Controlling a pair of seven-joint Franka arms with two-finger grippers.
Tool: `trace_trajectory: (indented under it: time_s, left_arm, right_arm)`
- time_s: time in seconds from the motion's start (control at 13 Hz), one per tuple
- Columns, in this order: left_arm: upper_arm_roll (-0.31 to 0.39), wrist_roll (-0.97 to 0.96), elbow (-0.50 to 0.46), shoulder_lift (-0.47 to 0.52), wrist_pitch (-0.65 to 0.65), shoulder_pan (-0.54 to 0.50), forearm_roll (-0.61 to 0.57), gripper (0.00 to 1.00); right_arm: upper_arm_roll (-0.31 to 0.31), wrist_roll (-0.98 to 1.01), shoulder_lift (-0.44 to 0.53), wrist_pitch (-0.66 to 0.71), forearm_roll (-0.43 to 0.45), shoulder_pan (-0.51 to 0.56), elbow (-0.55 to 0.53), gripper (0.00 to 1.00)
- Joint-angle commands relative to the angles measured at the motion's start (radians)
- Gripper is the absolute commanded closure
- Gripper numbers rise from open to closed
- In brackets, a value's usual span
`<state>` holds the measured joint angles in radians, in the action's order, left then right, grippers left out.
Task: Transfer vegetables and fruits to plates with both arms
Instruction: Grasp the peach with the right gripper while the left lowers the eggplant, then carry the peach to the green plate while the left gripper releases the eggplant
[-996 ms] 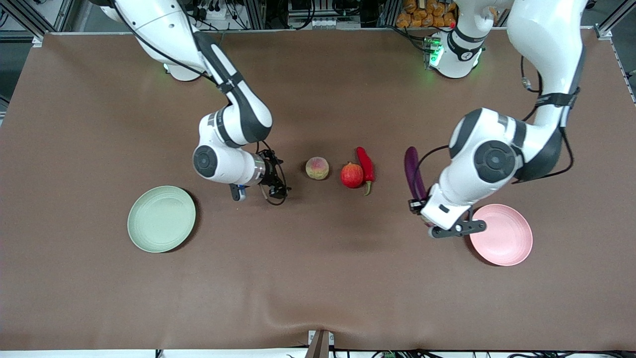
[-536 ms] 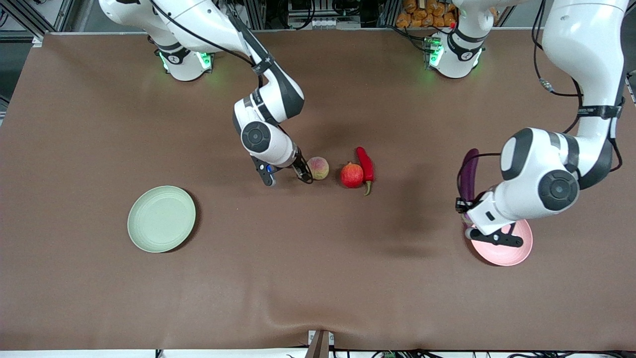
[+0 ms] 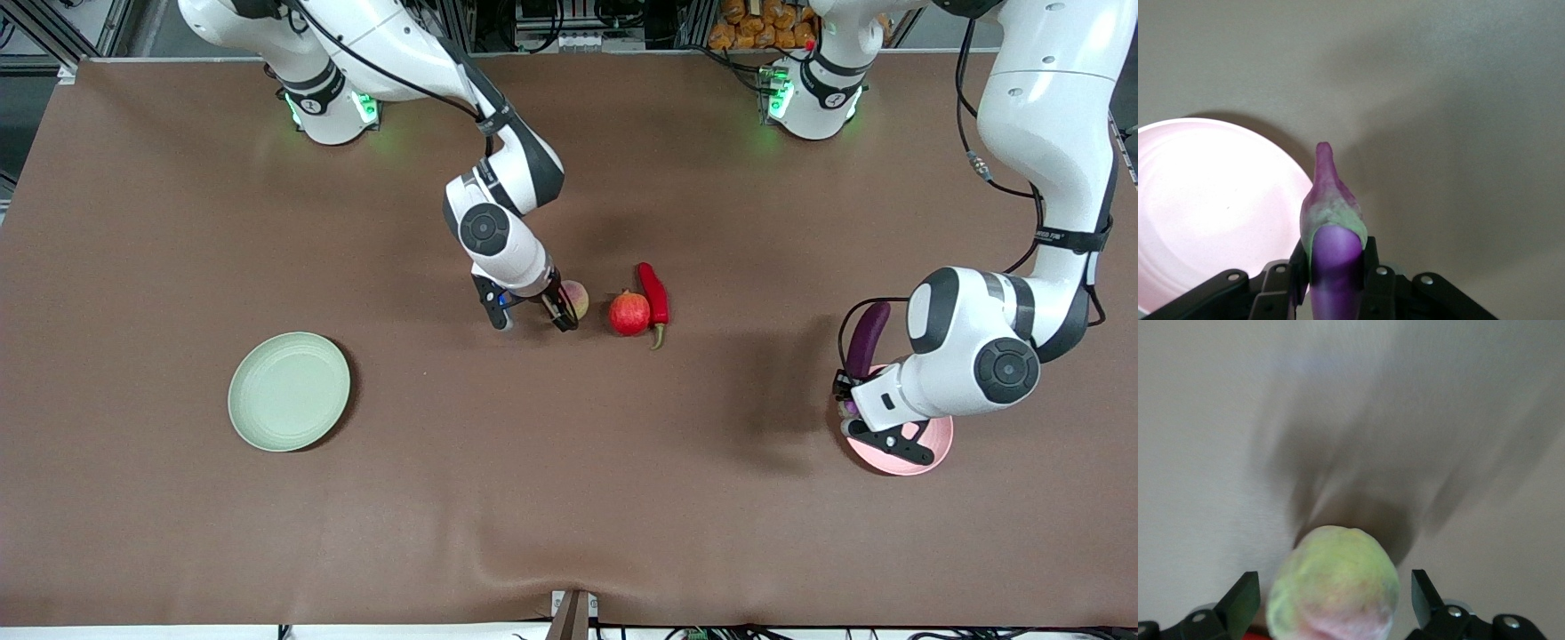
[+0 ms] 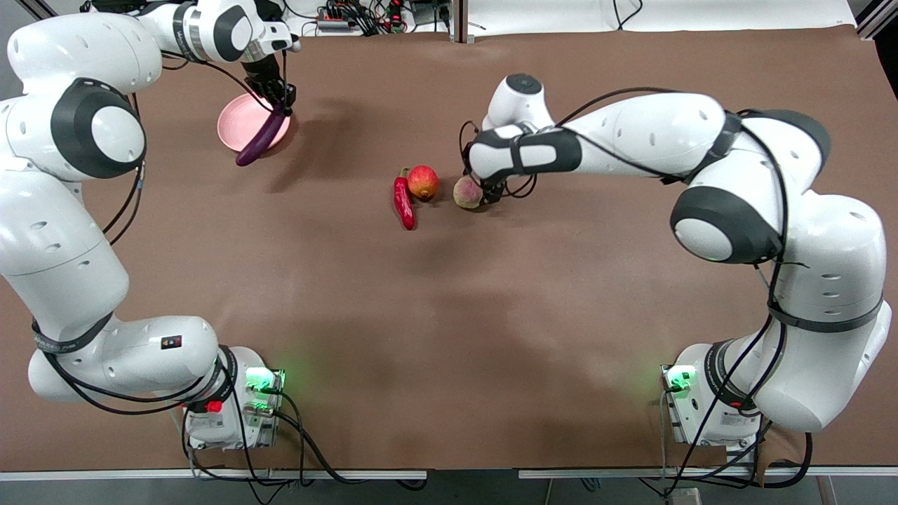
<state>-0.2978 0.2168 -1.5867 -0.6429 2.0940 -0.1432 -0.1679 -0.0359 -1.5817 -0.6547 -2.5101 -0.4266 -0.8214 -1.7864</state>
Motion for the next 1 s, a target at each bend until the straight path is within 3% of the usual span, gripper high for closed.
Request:
trace_trajectory:
  time_s: [0.0, 0.08, 0.23, 0.31, 0.38, 0.46, 0.61, 0.77, 0.84, 0.92]
  left_arm:
    - [-0.006, 0.010, 0.005, -0.007, 0.011, 0.001, -0.066, 1.00]
    - [-0.006, 0.012, 0.004, -0.018, 0.026, -0.015, -0.114, 1.00]
    - [-0.006, 0.071, 0.004, -0.037, 0.073, -0.044, -0.145, 1.00]
    - [-0.006, 0.100, 0.005, -0.050, 0.104, -0.055, -0.145, 1.00]
    - [-0.006, 0.130, 0.005, -0.067, 0.135, -0.068, -0.141, 1.00]
    - [-0.007, 0.147, 0.005, -0.081, 0.159, -0.073, -0.136, 1.00]
    - [-0.007, 0.151, 0.005, -0.093, 0.176, -0.073, -0.136, 1.00]
    - [-0.007, 0.161, 0.005, -0.104, 0.184, -0.075, -0.136, 1.00]
    - [-0.007, 0.161, 0.008, -0.110, 0.187, -0.075, -0.134, 0.89]
    - [-0.006, 0.161, 0.010, -0.113, 0.187, -0.076, -0.134, 0.60]
  right_arm:
    - [-0.018, -0.030, -0.036, -0.012, 0.020, -0.038, 0.028, 0.00]
    - [-0.021, -0.030, -0.039, -0.013, 0.020, -0.036, 0.030, 0.00]
    - [-0.024, -0.029, -0.039, -0.013, 0.023, -0.041, 0.030, 0.63]
    - [-0.033, -0.029, -0.036, -0.013, 0.025, -0.041, 0.030, 0.81]
    - [-0.051, -0.027, -0.028, -0.010, 0.029, -0.041, 0.030, 0.91]
    - [-0.073, -0.023, -0.017, 0.002, 0.031, -0.038, 0.030, 0.98]
    - [-0.157, -0.008, 0.048, 0.063, 0.048, -0.032, 0.038, 1.00]
    - [-0.264, 0.081, 0.096, 0.256, 0.072, -0.019, 0.112, 1.00]
    - [-0.332, 0.177, 0.098, 0.403, 0.072, -0.010, 0.178, 1.00]
    - [-0.393, 0.287, 0.096, 0.532, 0.072, 0.002, 0.221, 1.00]
